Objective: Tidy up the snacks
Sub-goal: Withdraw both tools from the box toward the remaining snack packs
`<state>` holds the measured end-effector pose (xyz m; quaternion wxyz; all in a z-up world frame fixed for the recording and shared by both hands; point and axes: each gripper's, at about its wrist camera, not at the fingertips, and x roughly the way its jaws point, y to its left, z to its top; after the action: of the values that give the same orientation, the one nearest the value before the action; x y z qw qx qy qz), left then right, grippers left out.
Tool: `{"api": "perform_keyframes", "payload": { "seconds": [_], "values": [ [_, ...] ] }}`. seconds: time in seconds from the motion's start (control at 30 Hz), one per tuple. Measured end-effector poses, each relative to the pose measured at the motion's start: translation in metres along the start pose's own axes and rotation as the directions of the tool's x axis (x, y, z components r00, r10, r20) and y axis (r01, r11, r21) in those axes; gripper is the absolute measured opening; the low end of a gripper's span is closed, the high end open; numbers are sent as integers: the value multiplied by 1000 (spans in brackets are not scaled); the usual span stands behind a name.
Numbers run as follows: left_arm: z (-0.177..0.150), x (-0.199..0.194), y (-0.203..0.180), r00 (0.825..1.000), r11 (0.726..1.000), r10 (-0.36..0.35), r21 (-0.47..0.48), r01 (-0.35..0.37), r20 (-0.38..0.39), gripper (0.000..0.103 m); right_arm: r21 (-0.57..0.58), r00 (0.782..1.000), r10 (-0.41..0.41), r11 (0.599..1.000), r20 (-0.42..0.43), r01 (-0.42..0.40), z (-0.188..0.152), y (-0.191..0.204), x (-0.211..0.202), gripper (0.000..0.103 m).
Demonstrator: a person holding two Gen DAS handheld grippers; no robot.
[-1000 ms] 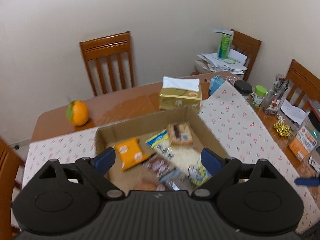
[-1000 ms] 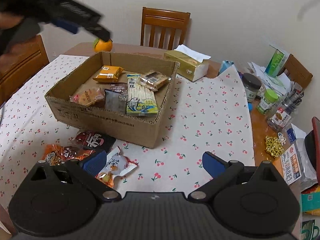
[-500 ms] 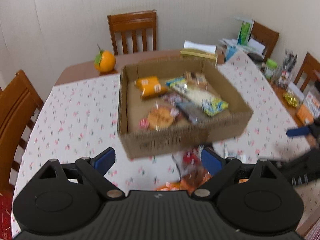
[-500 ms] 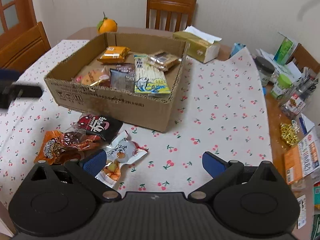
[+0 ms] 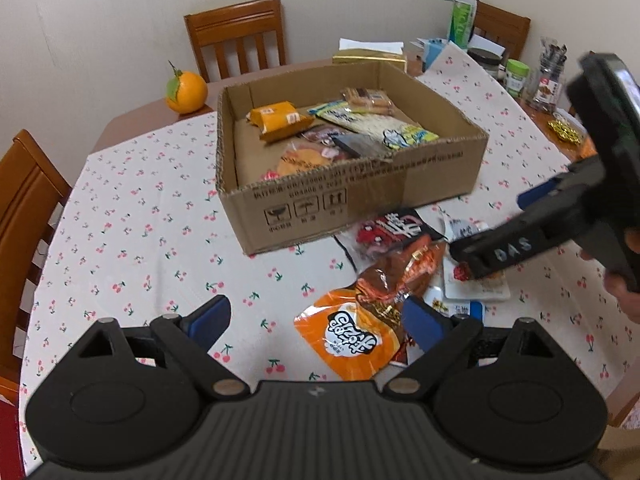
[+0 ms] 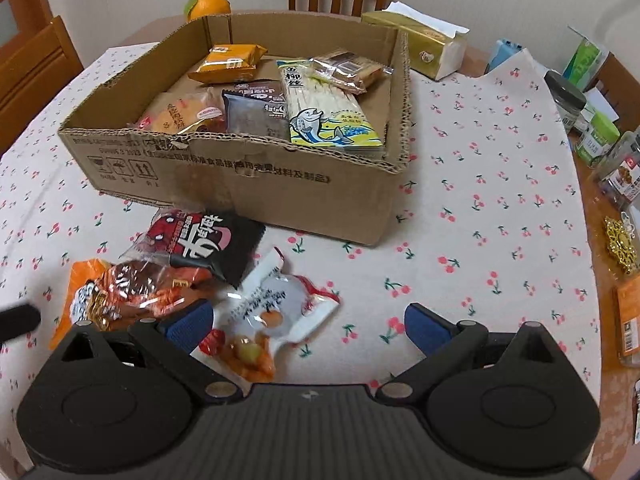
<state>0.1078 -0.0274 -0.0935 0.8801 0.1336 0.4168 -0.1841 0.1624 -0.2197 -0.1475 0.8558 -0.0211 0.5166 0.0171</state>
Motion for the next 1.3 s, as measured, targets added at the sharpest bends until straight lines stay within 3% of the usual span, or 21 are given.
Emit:
{"api": "perform_keyframes", "payload": {
  "seconds": [0.27, 0.5, 0.67, 0.83, 1.13, 1.23, 1.3],
  "values": [
    [-1, 6, 3, 999, 999, -42, 13, 43, -24, 93, 11, 999, -21, 1000, -41, 21, 4, 9, 24, 103],
    [5, 23, 2, 994, 992, -104, 65, 106, -42, 93, -3, 996, -64, 998, -57, 64, -12, -5, 18, 103],
    [10, 43, -6, 980, 969, -184, 154, 193, -71, 93, 19, 997, 4, 1000, -72, -3, -24, -24, 15, 103],
    [15, 63, -13, 967, 933, -227, 257, 250, -116, 92, -7, 998, 14, 1000, -67, -14, -24, -25, 15, 103],
    [25, 82, -3, 910, 877, -356, 260, 403, -211, 87, -16, 999, 20, 1000, -50, -21, -25, -25, 14, 103],
    [26, 84, 0, 893, 866, -384, 244, 437, -237, 81, -17, 999, 20, 1000, -43, -21, -26, -25, 14, 103],
    [26, 82, 2, 885, 863, -396, 230, 449, -243, 70, -19, 999, 21, 1000, -39, -22, -25, -25, 14, 103]
  ]
}}
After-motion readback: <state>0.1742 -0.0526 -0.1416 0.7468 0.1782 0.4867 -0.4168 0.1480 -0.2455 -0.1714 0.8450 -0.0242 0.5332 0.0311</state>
